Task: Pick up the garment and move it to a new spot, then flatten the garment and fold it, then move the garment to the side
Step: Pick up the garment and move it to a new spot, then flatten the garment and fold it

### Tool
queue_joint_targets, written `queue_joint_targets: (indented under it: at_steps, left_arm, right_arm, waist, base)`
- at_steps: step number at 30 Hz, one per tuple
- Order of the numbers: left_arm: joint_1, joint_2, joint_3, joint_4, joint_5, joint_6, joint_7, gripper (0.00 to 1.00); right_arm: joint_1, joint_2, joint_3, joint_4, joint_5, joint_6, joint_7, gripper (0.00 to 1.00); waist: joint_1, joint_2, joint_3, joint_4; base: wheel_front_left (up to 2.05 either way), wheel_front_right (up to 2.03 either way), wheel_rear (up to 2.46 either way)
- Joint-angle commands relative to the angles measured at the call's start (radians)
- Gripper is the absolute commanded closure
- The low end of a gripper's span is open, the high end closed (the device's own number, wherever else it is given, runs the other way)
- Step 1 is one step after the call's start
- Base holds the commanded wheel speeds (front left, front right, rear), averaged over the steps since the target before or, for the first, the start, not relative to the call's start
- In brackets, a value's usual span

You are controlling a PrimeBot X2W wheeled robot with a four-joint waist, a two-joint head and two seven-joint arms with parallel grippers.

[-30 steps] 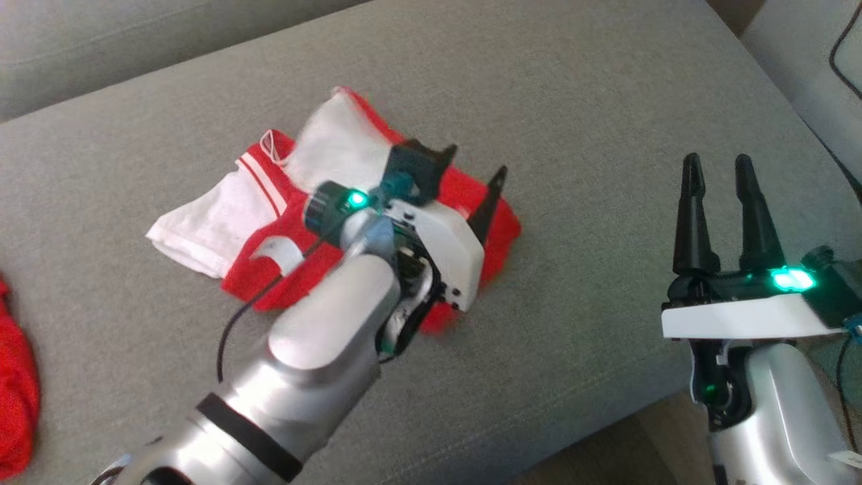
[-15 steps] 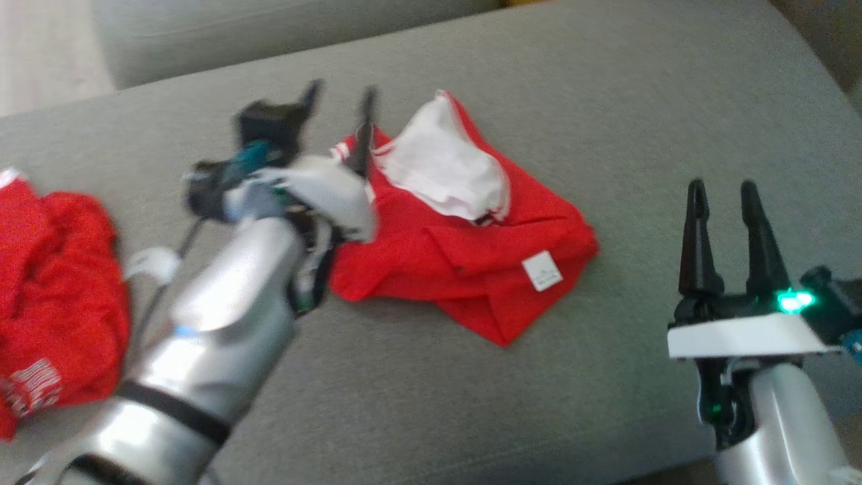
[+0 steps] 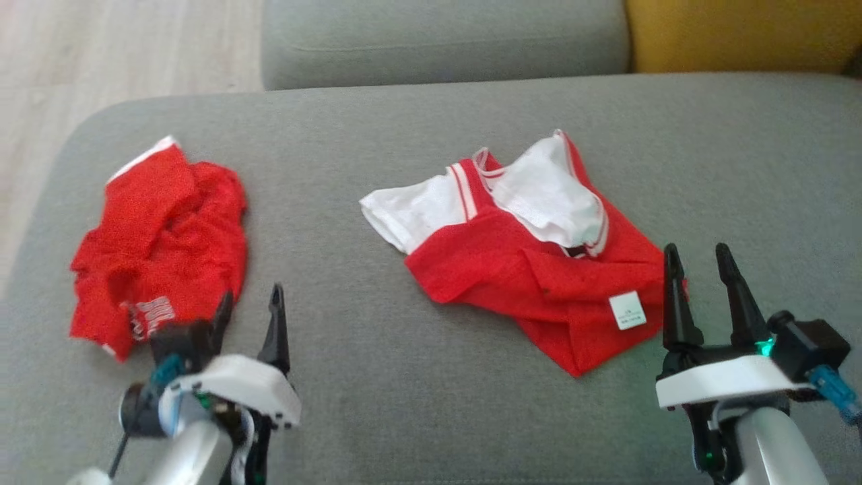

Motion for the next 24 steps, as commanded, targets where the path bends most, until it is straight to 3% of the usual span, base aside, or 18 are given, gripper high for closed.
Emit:
queue_joint_targets:
  at_steps: [1, 7, 11, 19, 24]
  left_arm:
    - [-0.048, 0.001, 0.054, -0.046, 0.015, -0.005, -0.012, 0.00]
    - [-0.023, -0.066, 0.106, -0.069, 0.078, -0.044, -0.012, 0.00]
    - [-0.032, -0.096, 0.130, -0.058, 0.110, -0.072, -0.012, 0.00]
    - [-0.044, -0.144, 0.160, -0.011, 0.158, -0.126, -0.012, 0.00]
    - [-0.055, -0.164, 0.179, 0.013, 0.181, -0.150, -0.012, 0.00]
  right_arm:
    - [-0.023, -0.006, 0.021, -0.025, -0.005, 0.002, -0.002, 0.00]
    - [-0.055, -0.006, 0.022, -0.019, -0.056, 0.002, 0.031, 0.00]
    - [-0.108, -0.006, 0.040, 0.015, -0.158, 0.002, 0.091, 0.00]
    - [-0.238, -0.006, 0.070, 0.161, -0.293, 0.002, 0.175, 0.00]
    - [-0.289, -0.006, 0.039, 0.248, -0.369, 0.002, 0.191, 0.00]
  waist:
    - [0.0000, 0.0000, -0.011, 0.023]
    - [0.0000, 0.0000, 0.009, 0.068]
    - [0.0000, 0.0000, 0.039, 0.091]
    - [0.0000, 0.0000, 0.099, 0.127]
    - [0.0000, 0.0000, 0.113, 0.138]
  base:
    - [0.00, 0.00, 0.00]
    - [0.00, 0.00, 0.00]
    - [0.00, 0.00, 0.00]
    - [0.00, 0.00, 0.00]
    - [0.00, 0.00, 0.00]
